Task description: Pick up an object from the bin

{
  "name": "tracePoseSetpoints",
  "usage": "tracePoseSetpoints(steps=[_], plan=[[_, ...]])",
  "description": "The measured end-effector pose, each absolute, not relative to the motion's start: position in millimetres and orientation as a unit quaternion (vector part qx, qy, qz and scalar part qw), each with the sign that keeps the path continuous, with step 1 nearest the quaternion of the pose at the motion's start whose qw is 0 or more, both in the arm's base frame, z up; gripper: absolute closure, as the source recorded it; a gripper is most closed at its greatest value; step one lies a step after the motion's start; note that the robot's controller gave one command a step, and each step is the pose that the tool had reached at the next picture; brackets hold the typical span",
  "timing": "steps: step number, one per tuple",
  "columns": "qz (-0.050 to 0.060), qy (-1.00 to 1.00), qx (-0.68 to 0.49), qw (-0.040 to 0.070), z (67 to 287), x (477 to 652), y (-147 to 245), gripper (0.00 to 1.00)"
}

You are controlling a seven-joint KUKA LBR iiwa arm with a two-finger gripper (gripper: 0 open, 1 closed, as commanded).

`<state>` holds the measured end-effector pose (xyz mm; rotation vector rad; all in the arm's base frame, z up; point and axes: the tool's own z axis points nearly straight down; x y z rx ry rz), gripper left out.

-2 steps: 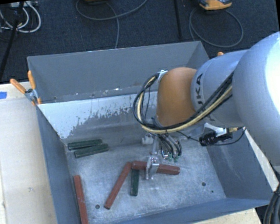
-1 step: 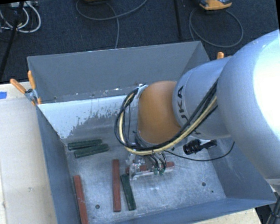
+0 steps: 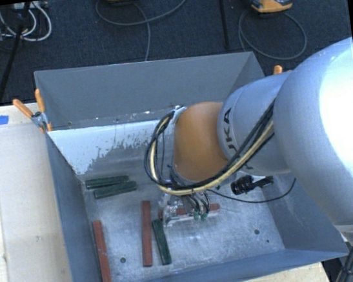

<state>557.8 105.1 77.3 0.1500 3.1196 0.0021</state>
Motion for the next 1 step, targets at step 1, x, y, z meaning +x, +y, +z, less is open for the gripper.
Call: tracePoseSetpoints(steps=[1], plan=[[0.0,0.999,0.048,0.006,80.7,556.3,104.9,1.0]])
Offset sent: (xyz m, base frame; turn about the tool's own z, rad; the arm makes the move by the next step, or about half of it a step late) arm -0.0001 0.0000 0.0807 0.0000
